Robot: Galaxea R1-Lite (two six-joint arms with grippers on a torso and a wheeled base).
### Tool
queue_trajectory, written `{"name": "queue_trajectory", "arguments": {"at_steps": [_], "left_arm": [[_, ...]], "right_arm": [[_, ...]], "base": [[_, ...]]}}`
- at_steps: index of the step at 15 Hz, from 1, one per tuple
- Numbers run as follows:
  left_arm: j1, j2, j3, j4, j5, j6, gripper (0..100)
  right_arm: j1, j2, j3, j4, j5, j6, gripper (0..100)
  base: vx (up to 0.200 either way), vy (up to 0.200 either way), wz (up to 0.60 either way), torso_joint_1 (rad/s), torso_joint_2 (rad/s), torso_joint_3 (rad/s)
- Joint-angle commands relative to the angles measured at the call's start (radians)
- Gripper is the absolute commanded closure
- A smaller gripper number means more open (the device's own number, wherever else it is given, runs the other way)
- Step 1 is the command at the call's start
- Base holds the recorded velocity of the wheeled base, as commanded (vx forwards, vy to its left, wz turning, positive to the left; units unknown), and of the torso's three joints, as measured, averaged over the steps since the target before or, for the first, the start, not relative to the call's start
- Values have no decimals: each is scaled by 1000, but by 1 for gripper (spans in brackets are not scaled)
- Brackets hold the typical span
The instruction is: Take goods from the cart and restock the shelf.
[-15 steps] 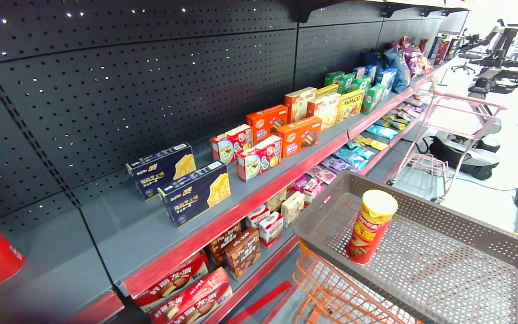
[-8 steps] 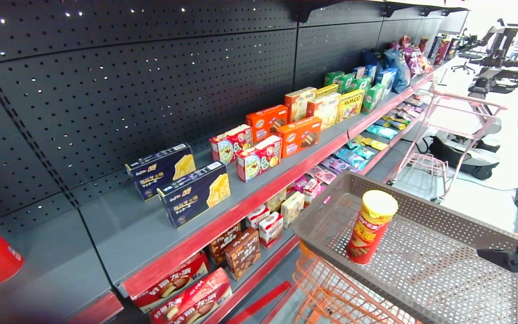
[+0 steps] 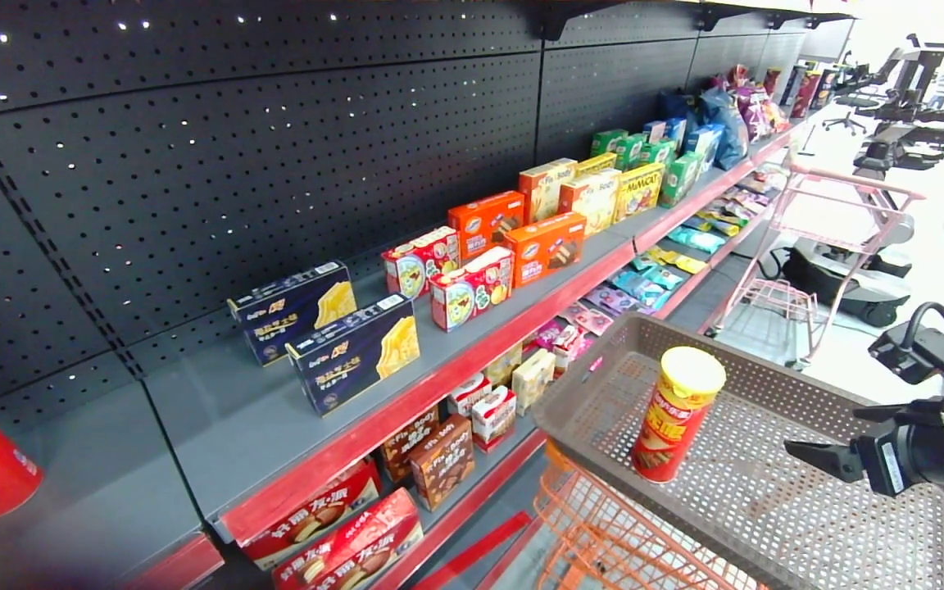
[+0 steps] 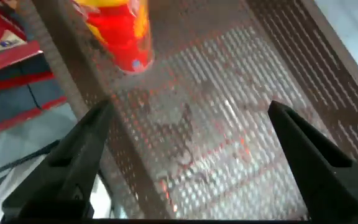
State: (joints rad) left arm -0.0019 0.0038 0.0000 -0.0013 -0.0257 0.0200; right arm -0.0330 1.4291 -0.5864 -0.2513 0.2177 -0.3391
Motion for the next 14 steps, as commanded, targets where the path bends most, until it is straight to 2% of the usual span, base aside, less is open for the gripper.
{"name": "queue_trajectory", "arguments": {"at_steps": [1, 4, 7, 12, 14], "left_arm": [[0, 1, 0, 0, 1, 0, 0], [0, 1, 0, 0, 0, 0, 0], [0, 1, 0, 0, 0, 0, 0], [0, 1, 0, 0, 0, 0, 0], [0, 1, 0, 0, 0, 0, 0]], "right_arm": [[24, 82, 11, -42, 39, -29, 0], [51, 148, 16, -92, 45, -92, 0], [94, 272, -1, -230, 88, -104, 0], [110, 382, -46, -249, 141, -104, 0], [125, 470, -125, -252, 149, -104, 0]], "base": [[0, 0, 0, 0, 0, 0], [0, 0, 0, 0, 0, 0], [0, 0, 0, 0, 0, 0], [0, 0, 0, 0, 0, 0], [0, 0, 0, 0, 0, 0]]}}
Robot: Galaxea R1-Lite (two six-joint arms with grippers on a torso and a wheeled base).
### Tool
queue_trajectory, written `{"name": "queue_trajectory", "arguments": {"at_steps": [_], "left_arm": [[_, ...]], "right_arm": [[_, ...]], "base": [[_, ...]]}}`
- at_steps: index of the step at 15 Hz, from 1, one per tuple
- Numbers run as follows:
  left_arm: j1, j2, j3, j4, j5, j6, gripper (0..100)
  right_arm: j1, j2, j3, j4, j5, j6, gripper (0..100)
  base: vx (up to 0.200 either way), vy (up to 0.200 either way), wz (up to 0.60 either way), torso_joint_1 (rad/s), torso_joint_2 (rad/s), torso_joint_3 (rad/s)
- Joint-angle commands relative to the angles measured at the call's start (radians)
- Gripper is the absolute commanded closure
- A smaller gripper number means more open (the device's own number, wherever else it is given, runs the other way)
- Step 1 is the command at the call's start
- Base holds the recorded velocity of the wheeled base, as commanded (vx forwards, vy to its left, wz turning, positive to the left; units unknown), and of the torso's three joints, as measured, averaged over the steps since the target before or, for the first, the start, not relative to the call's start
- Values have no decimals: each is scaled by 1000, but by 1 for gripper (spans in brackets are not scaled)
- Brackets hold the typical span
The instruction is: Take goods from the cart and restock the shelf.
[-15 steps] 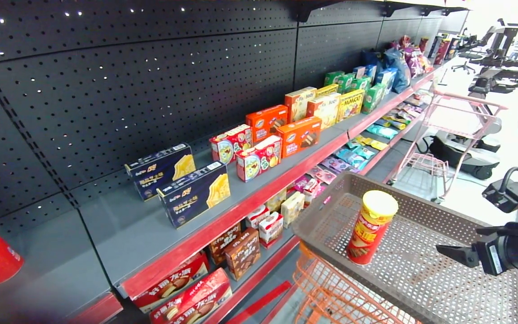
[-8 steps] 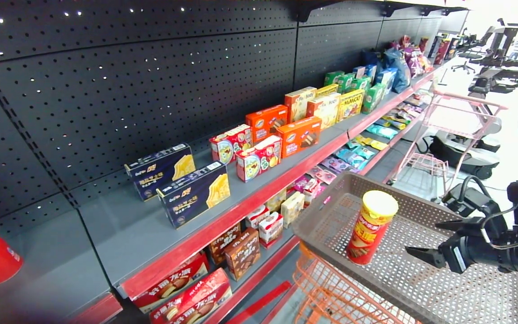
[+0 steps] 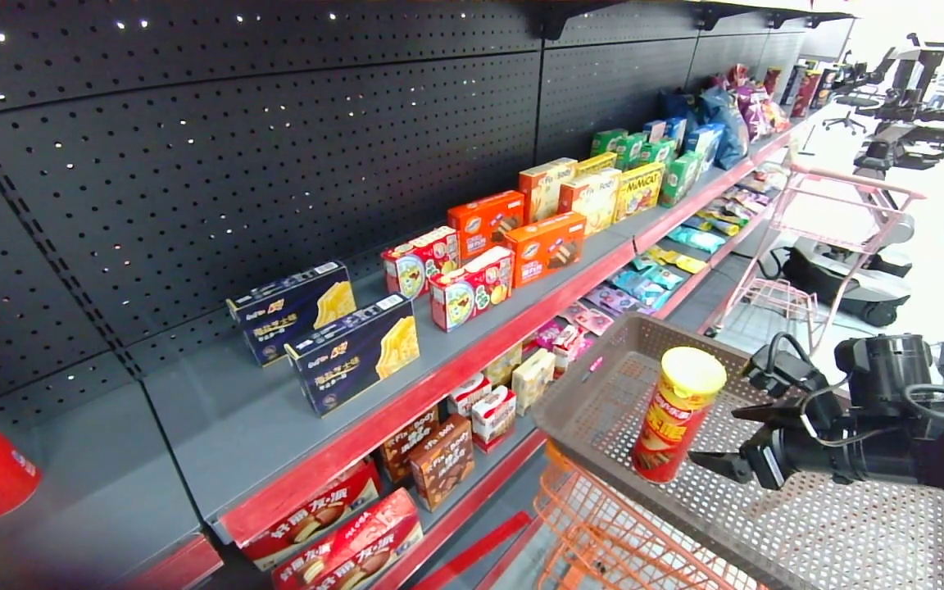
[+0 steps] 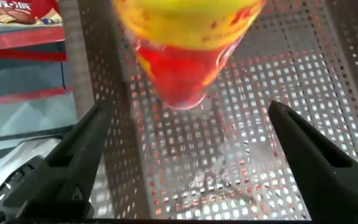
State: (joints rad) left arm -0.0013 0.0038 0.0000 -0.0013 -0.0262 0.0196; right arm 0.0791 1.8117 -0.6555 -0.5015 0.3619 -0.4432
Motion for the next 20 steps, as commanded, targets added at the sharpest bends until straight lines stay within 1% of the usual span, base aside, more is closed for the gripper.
{"name": "queue_trajectory", "arguments": {"at_steps": [1, 4, 5, 6, 10, 13, 16, 17, 19, 20], "left_arm": [[0, 1, 0, 0, 0, 0, 0], [0, 1, 0, 0, 0, 0, 0], [0, 1, 0, 0, 2, 0, 0], [0, 1, 0, 0, 0, 0, 0], [0, 1, 0, 0, 0, 0, 0], [0, 1, 0, 0, 0, 0, 0], [0, 1, 0, 0, 0, 0, 0], [0, 1, 0, 0, 0, 0, 0], [0, 1, 0, 0, 0, 0, 0], [0, 1, 0, 0, 0, 0, 0]], "right_arm": [[19, 136, -107, -2, 23, 0, 0], [39, 298, -282, -17, 54, -2, 0], [45, 321, -308, -25, 60, -8, 100], [50, 337, -326, -48, 57, -23, 100], [51, 305, -279, -84, 58, -29, 100], [39, 221, -236, -88, 57, -29, 100], [-13, -38, -105, -98, 58, -28, 100], [-24, -89, -87, -92, 61, -28, 100], [-73, -379, 20, -98, 55, 9, 100], [-87, -480, 56, -98, 49, 26, 100]], "base": [[0, 0, 0, 0, 0, 0], [0, 0, 0, 0, 0, 0], [0, 0, 0, 0, 0, 0], [0, 0, 0, 0, 0, 0], [0, 0, 0, 0, 0, 0], [0, 0, 0, 0, 0, 0], [0, 0, 0, 0, 0, 0], [0, 0, 0, 0, 0, 0], [0, 0, 0, 0, 0, 0], [0, 0, 0, 0, 0, 0]]}}
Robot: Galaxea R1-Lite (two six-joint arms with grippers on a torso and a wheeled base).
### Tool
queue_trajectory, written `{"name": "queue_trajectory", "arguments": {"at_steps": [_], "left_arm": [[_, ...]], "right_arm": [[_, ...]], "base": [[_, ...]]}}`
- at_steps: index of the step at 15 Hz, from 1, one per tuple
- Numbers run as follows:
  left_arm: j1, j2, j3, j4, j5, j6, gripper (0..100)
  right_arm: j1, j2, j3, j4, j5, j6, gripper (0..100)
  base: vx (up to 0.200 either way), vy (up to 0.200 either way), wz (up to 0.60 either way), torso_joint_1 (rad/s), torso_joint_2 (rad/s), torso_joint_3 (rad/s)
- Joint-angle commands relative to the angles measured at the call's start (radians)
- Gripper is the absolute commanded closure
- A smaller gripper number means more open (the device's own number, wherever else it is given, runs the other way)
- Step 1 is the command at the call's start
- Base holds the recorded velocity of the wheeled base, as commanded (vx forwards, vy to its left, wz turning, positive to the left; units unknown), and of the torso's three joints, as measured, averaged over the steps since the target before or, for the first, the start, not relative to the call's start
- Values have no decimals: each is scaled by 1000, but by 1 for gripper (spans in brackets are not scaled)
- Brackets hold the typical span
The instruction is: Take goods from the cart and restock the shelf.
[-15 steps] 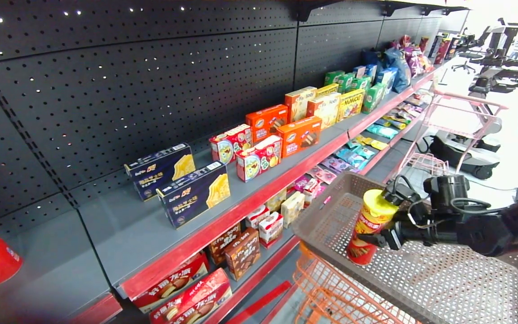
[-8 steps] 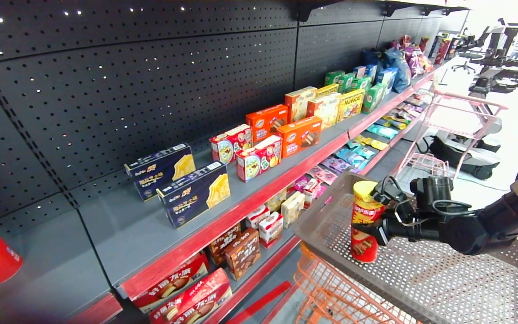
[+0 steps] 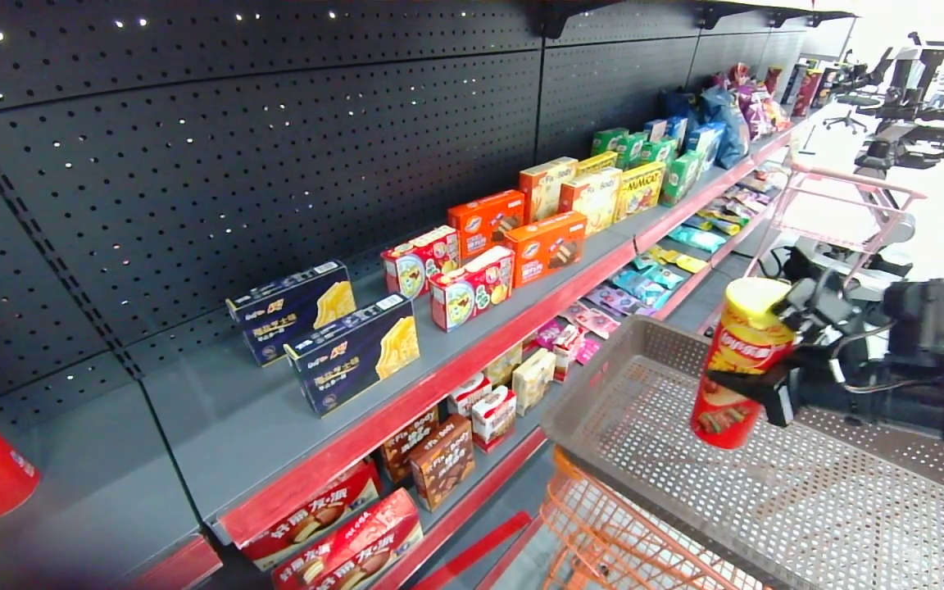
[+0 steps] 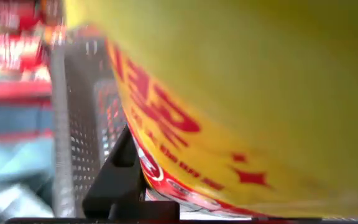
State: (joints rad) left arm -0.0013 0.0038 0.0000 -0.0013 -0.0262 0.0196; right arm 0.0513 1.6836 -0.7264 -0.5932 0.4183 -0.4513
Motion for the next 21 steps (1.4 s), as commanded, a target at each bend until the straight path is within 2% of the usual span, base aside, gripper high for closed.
{"name": "queue_trajectory", "arguments": {"at_steps": [1, 2, 3, 5, 7, 8, 10, 11, 12, 13, 16, 19, 21], "left_arm": [[0, 1, 0, 0, 0, 0, 0], [0, 1, 0, 0, 0, 0, 0], [0, 1, 0, 0, 0, 0, 0], [0, 1, 0, 0, 0, 0, 0], [0, 1, 0, 0, 0, 0, 0], [0, 1, 0, 0, 0, 0, 0], [0, 1, 0, 0, 2, 0, 0], [0, 1, 0, 0, 2, 0, 0], [0, 1, 0, 0, 0, 0, 0], [0, 1, 0, 0, 0, 0, 0], [0, 1, 0, 0, 0, 0, 0], [0, 1, 0, 0, 0, 0, 0], [0, 1, 0, 0, 0, 0, 0]], "right_arm": [[-68, -417, 148, -5, -36, 37, 100], [-79, -487, 166, -5, -110, 37, 100], [-77, -584, 189, 4, -262, 43, 100], [-68, -656, 185, 4, -460, 71, 100], [-60, -693, 173, 21, -615, 103, 100], [-64, -722, 182, 47, -639, 117, 100], [-117, -808, 242, 130, -650, 157, 100], [-117, -808, 242, 130, -650, 157, 100], [-202, -881, 252, 234, -647, 151, 100], [-214, -898, 254, 266, -638, 160, 100], [-163, -909, 234, 271, -616, 160, 100], [-174, -894, 171, 270, -446, 158, 100], [-176, -894, 165, 271, -414, 158, 100]], "base": [[0, 0, 0, 0, 0, 0], [0, 0, 0, 0, 0, 0], [0, 0, 0, 0, 0, 0], [0, 0, 0, 0, 0, 0], [0, 0, 0, 0, 0, 0], [0, 0, 0, 0, 0, 0], [0, 0, 0, 0, 0, 0], [0, 0, 0, 0, 0, 0], [0, 0, 0, 0, 0, 0], [0, 0, 0, 0, 0, 0], [0, 0, 0, 0, 0, 0], [0, 0, 0, 0, 0, 0], [0, 0, 0, 0, 0, 0]]}}
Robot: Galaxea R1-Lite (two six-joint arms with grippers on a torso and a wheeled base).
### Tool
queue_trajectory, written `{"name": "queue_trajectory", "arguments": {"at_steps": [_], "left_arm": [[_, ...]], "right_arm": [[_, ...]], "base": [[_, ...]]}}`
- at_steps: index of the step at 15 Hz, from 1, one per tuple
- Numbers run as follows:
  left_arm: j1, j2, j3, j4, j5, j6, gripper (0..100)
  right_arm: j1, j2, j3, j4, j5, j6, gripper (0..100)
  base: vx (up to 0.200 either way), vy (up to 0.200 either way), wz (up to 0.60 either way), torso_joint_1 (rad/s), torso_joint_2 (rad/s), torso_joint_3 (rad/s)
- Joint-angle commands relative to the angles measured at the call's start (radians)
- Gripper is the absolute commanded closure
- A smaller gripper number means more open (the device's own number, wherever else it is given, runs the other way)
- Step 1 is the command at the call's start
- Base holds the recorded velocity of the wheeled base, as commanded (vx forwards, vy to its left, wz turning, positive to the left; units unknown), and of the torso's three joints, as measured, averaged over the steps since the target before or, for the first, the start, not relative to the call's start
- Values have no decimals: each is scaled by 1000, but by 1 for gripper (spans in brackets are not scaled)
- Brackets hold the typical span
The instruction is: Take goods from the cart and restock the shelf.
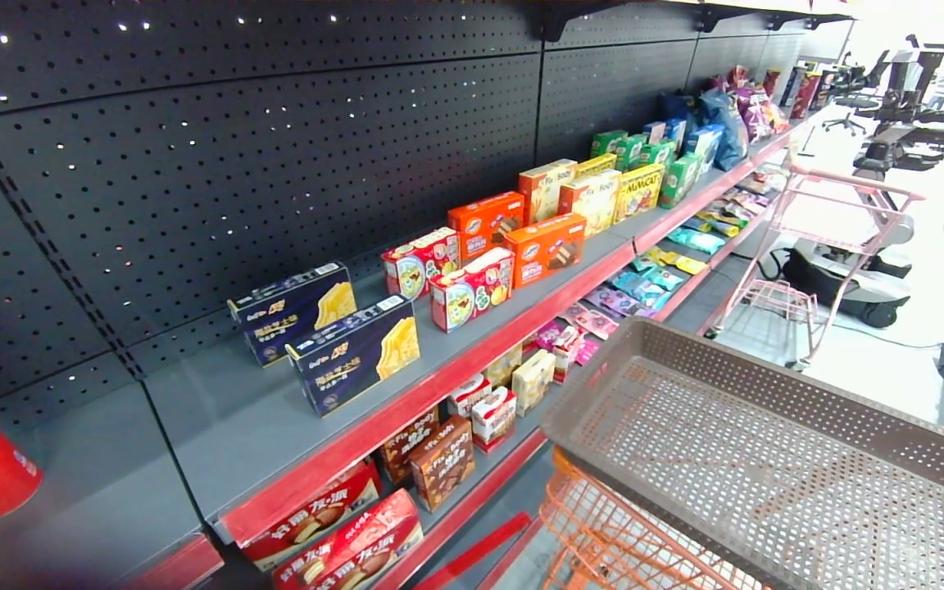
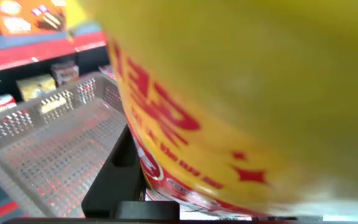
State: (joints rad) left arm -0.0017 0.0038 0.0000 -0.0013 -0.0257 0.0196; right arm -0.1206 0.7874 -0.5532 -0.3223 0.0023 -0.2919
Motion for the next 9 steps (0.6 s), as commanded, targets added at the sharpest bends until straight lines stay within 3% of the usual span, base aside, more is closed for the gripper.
{"name": "queue_trajectory", "arguments": {"at_steps": [1, 9], "left_arm": [[0, 1, 0, 0, 0, 0, 0], [0, 1, 0, 0, 1, 0, 0]], "right_arm": [[-4, -1, -5, 0, 4, -3, 100], [-7, 3, -13, 2, -4, -21, 100]], "base": [[0, 0, 0, 0, 0, 0], [0, 0, 0, 0, 0, 0]]}}
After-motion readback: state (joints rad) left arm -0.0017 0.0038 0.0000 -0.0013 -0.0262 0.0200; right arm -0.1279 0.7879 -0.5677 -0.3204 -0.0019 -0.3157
